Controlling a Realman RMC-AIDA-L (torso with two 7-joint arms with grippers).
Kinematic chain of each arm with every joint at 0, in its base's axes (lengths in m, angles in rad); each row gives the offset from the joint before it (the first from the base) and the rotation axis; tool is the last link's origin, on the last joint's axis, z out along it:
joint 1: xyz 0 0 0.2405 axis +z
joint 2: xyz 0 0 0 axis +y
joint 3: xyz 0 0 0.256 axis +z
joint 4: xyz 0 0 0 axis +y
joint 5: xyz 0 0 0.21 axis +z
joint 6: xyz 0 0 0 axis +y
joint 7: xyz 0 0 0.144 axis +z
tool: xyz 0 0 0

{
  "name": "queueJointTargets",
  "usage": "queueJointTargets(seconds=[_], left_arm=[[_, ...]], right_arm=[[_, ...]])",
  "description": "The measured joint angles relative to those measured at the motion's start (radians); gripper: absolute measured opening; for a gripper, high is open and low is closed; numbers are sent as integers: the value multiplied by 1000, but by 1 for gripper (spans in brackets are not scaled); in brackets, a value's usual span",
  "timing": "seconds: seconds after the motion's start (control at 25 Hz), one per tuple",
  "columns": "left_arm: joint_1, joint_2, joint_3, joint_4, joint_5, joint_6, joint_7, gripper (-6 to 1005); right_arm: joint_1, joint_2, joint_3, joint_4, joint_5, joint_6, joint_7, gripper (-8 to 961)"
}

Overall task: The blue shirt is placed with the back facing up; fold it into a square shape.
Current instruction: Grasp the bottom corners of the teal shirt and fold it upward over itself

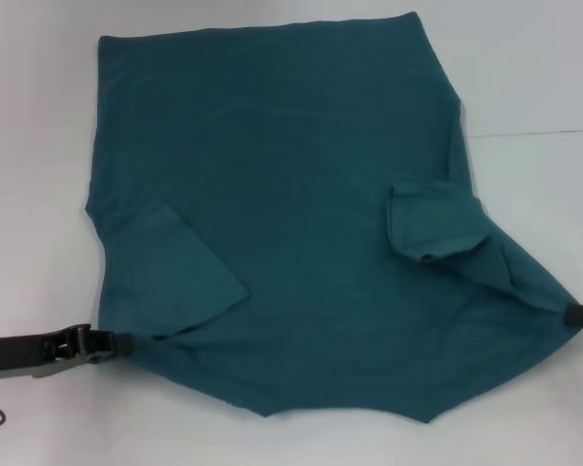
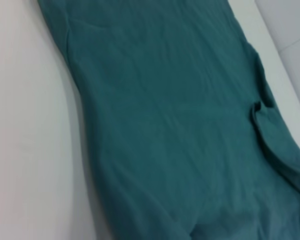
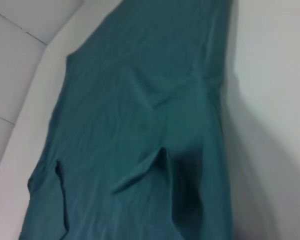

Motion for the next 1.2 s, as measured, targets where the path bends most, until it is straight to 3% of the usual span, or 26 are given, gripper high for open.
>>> queueJointTargets(seconds=[0.8, 1.2], left_arm=[[87, -7, -106, 5, -20, 125, 69, 49], [125, -22, -117, 7, -20, 162, 94, 49]], right_arm=[[-120, -2, 85, -2, 1, -137, -112, 36], [-171, 1, 105, -1, -1, -182, -149, 36]])
